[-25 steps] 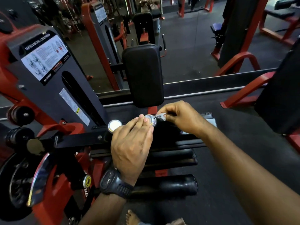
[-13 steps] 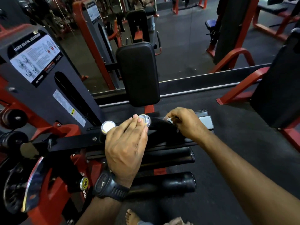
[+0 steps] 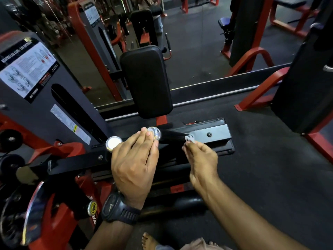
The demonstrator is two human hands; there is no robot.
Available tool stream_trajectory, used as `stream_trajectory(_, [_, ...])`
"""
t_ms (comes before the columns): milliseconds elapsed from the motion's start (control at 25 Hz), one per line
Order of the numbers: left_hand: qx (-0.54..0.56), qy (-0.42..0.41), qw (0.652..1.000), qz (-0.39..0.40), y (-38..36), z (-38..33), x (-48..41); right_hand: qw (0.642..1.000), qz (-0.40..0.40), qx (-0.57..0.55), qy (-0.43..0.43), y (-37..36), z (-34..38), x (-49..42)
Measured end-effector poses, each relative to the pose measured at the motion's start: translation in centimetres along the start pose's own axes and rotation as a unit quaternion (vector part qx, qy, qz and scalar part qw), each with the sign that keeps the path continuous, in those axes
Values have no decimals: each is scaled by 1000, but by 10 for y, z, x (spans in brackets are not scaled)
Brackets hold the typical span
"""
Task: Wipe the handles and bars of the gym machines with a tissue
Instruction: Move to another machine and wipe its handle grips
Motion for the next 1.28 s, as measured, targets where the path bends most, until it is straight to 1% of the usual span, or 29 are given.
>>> stream_trajectory(120, [-1,-3,1000,-6,-1,-1,-2,1000,-4,4,19,-6,-2,12])
stream_trajectory(160, [-3,-5,1000,-7,0,-1,-1,1000,-7,-15,11,-9,-3,16])
stream_trajectory(240, [-8,-7,1000,-8,0,-1,-1,994,14,-96,-49,-16,-5,28])
stream_trajectory(320, [-11,-5,1000,-6,0,0,-1,981,43,-153,-108,-25,-9,39])
stream_trajectory(400, [-15,-4,1000,-2,1,0,-1,967,38,-203,-146,-30,-13,44])
stream_trajectory(480, [-23,-4,1000,0,2,0,-1,949,9,-255,-185,-34,-11,47])
stream_trajectory(520, [-24,-5,1000,2,2,0,-1,945,3,-264,-195,-35,-8,50])
stream_trajectory(560, [-23,-5,1000,4,2,0,-1,947,17,-254,-194,-34,-3,53])
stream_trajectory(640, [-22,-5,1000,8,2,1,-1,971,78,-166,-152,-32,9,62])
stream_trajectory(720, [-24,-3,1000,12,2,0,-1,988,128,-75,-50,-26,22,61])
stream_trajectory(760, [-25,-3,1000,12,2,0,-1,989,146,-28,12,-24,32,58])
stream_trajectory(800, [-26,-2,1000,11,2,-1,-1,982,171,32,78,-25,42,54])
stream_trajectory(840, [-26,-2,1000,11,1,-1,-1,963,209,102,137,-28,51,49])
stream_trajectory(880, [-26,-1,1000,10,1,-1,-2,934,258,170,178,-35,58,43])
stream_trajectory(920, [-25,-2,1000,9,1,-1,-2,901,313,224,198,-42,65,36])
stream_trajectory(960, [-24,-5,1000,8,2,-1,-2,866,366,272,205,-50,69,25])
stream_trajectory(1040, [-23,-11,1000,6,2,-2,-2,780,453,371,219,-65,78,1])
stream_trajectory(1080, [-23,-13,1000,7,2,-2,-2,741,495,396,221,-70,82,-8])
stream_trajectory(1120, [-23,-12,1000,7,2,-1,-2,711,540,396,214,-73,83,-14])
stream_trajectory(1160, [-23,-10,1000,9,3,-1,-2,694,576,382,202,-74,83,-19])
stream_trajectory(1200, [-23,-8,1000,9,2,-1,-1,688,595,369,189,-75,83,-23])
stream_trajectory(1240, [-24,-8,1000,9,2,-1,-1,684,604,366,185,-75,83,-28])
stream_trajectory(1280, [-25,-9,1000,8,1,0,-1,671,609,377,191,-77,84,-31])
Point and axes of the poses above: each hand's wrist, its own x-axis away from the middle knuckle, its own y-axis out of the back of the hand, z = x × y, the point moved 1 cm from there along -x, towards the middle knuckle, and after that the axes turned 11 degrees about y, right-handed, at the moved point
